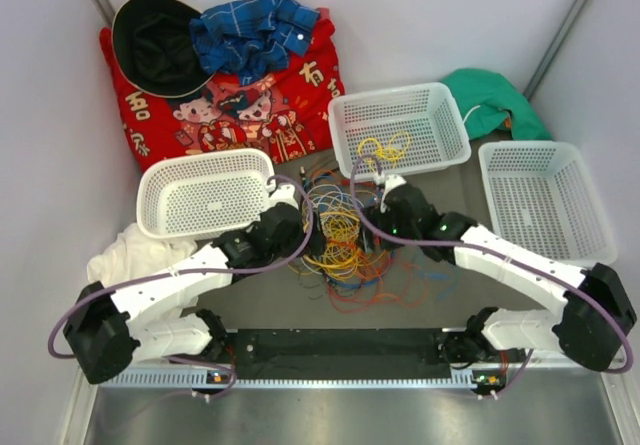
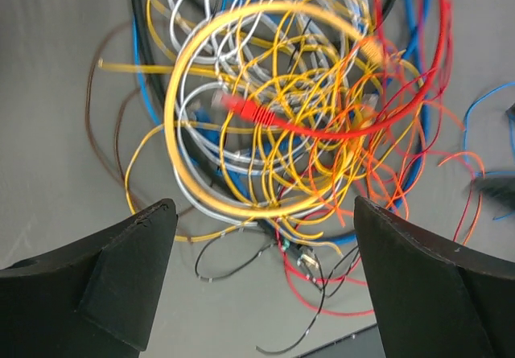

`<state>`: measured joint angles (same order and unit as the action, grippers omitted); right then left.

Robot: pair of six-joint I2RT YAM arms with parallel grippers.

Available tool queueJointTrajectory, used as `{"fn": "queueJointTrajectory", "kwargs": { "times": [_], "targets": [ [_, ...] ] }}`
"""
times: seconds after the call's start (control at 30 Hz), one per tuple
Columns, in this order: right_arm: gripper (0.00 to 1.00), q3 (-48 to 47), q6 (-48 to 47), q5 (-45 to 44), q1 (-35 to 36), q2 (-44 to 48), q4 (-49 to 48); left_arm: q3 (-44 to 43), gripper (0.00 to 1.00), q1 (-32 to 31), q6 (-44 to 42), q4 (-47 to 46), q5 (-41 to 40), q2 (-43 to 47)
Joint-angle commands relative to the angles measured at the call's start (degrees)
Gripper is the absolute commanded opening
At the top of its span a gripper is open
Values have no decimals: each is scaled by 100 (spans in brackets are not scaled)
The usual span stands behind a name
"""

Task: Untangle the cables

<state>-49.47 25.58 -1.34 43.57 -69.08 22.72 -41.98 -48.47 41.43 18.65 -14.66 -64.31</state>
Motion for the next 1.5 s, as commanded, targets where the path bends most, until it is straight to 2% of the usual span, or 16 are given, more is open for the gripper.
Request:
{"fn": "queueJointTrajectory", "kwargs": {
  "times": [0.0,0.2,0.33,0.53,0.63,0.7,0.73,0.8,0.83,0.87,0.9,0.93,1.1,1.13,1.33,1.47],
  "targets": [
    [76,307,122,21,607,-183,-812,-206,95,13,427,261,7,252],
    [76,-62,-88,-357,1232,-1141,-1112,-127,95,13,620,674,-257,780],
    [77,-282,-132,-656,1259,-1958,-1112,-13,95,13,770,964,-336,1034],
    [76,-432,-18,-1210,1259,-2610,-998,146,95,13,911,1140,-476,1412],
    [68,-344,52,-1456,1259,-2839,-971,137,95,13,911,1140,-538,1466],
    [50,-274,78,-1579,1259,-2909,-1015,137,95,13,911,1105,-547,1457],
    [36,-204,87,-1597,1259,-2918,-1059,137,95,13,902,1097,-547,1448],
    [25,-142,96,-1588,1250,-2945,-1086,137,95,13,902,1079,-556,1422],
    [16,-98,113,-1588,1259,-2953,-1086,137,95,13,911,1070,-556,1396],
    [12,-80,114,-1588,1250,-2953,-1086,137,95,13,911,1061,-556,1387],
    [9,-63,122,-1606,1259,-2910,-1068,128,95,13,911,1061,-547,1386],
    [0,7,148,-1615,1250,-2857,-1051,137,95,13,919,1053,-547,1386],
    [0,131,245,-1711,1355,-1778,-621,137,95,13,876,1070,-617,1509],
    [0,35,254,-1737,1391,-1228,-454,128,95,13,849,1053,-626,1570],
    [0,-729,114,-1782,1637,664,566,225,95,13,639,544,-653,1782],
    [0,-1309,87,-1703,1637,1167,1181,243,95,13,437,52,-618,1914]
  ]
}}
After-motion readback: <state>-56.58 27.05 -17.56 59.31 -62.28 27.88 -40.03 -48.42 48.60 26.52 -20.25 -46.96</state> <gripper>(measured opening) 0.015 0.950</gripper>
